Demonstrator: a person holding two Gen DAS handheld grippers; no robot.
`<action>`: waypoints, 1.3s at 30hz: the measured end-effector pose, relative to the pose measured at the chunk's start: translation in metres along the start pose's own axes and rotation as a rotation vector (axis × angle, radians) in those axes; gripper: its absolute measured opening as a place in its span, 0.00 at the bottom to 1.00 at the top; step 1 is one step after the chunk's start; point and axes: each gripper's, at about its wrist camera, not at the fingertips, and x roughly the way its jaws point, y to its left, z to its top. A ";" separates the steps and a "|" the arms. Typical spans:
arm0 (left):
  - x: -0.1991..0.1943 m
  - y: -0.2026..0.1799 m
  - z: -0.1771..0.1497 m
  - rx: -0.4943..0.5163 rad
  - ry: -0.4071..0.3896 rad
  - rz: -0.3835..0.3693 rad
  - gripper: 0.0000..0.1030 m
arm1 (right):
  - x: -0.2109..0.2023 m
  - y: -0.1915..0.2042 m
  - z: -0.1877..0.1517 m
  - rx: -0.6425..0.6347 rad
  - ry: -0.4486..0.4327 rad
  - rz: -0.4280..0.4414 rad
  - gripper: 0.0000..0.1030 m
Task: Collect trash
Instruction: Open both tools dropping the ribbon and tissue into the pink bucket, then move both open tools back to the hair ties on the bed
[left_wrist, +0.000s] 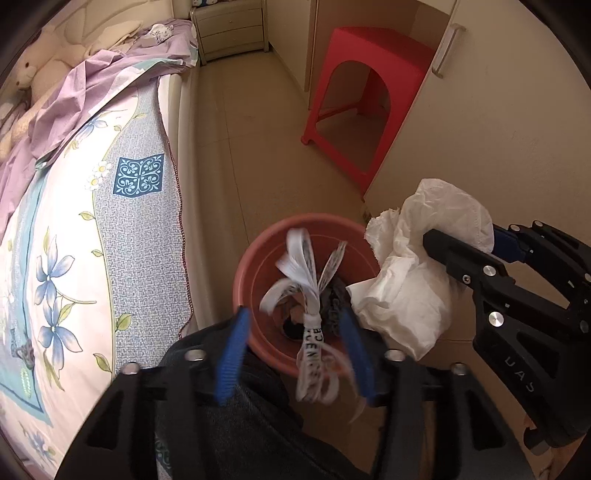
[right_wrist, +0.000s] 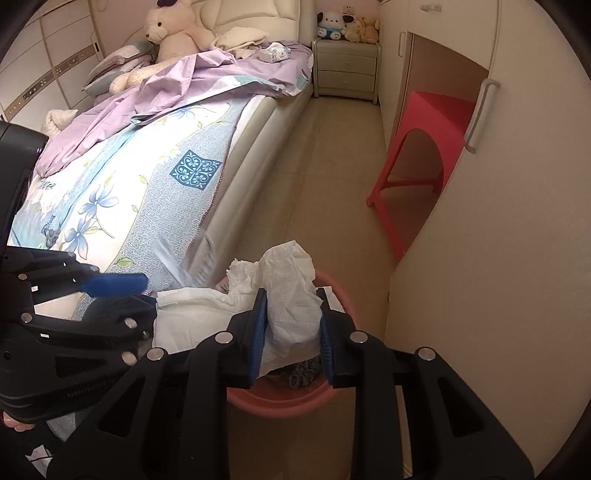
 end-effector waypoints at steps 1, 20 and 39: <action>0.002 0.000 0.000 0.005 0.002 0.004 0.55 | 0.001 -0.002 -0.001 0.004 0.002 0.000 0.24; 0.000 0.031 -0.007 -0.048 -0.010 0.080 0.78 | 0.017 0.013 -0.002 -0.004 -0.002 -0.022 0.58; -0.018 0.082 -0.028 -0.166 -0.047 0.119 0.95 | 0.014 0.042 0.005 -0.037 -0.025 0.002 0.76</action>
